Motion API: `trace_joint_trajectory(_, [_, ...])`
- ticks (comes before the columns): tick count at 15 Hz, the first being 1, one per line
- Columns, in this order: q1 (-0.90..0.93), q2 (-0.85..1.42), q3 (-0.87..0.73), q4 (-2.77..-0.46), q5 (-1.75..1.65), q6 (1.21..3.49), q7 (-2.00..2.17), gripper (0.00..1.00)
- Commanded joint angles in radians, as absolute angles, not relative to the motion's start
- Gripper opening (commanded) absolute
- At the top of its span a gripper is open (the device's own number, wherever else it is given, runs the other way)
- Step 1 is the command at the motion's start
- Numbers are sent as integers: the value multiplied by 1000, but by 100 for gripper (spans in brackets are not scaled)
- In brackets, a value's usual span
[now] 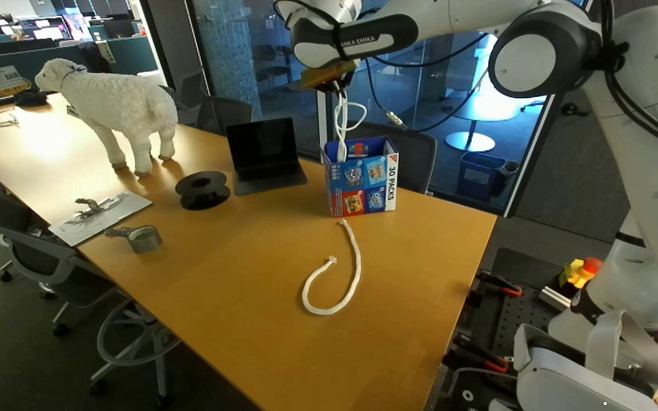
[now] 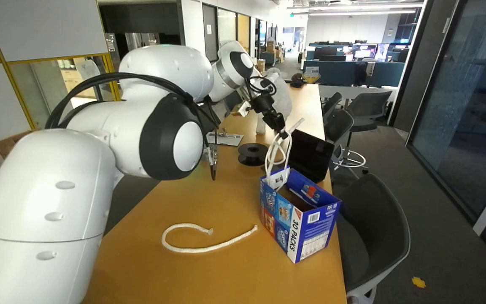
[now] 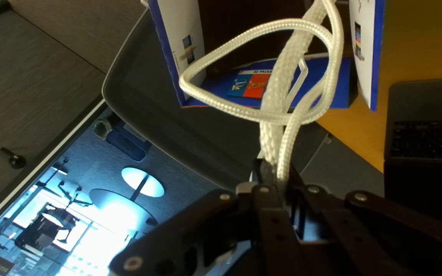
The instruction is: Put the ropes inside the blue box.
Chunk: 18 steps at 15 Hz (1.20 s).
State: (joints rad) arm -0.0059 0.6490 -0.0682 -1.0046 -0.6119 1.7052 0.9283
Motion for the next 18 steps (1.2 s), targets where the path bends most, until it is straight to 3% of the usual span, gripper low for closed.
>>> trace_joint_trajectory(1, [-25, 535, -47, -1246, -584, 1832, 969, 3])
trace_joint_trajectory(10, [3, 469, -152, -1559, -534, 2033, 976, 3])
trace_joint_trajectory(18, [20, 465, -208, -1497, -577, 2086, 969, 3])
